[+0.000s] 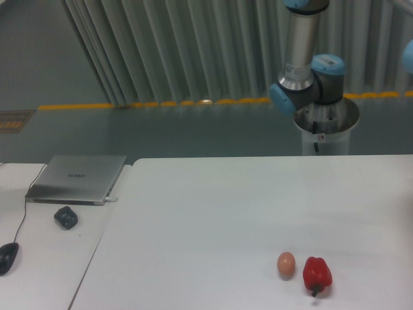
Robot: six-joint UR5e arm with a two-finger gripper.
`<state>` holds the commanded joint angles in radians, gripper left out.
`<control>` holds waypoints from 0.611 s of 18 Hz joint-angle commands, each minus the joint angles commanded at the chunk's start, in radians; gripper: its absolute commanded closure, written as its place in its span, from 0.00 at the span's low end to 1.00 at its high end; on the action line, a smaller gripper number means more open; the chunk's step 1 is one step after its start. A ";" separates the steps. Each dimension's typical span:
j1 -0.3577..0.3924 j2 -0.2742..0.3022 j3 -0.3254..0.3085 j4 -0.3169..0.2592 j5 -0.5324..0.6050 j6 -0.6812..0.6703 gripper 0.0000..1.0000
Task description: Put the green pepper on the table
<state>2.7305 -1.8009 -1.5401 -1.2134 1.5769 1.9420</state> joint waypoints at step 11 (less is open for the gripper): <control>-0.041 -0.006 -0.014 0.017 -0.011 -0.002 0.00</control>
<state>2.6891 -1.8070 -1.5539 -1.1965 1.5662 1.9405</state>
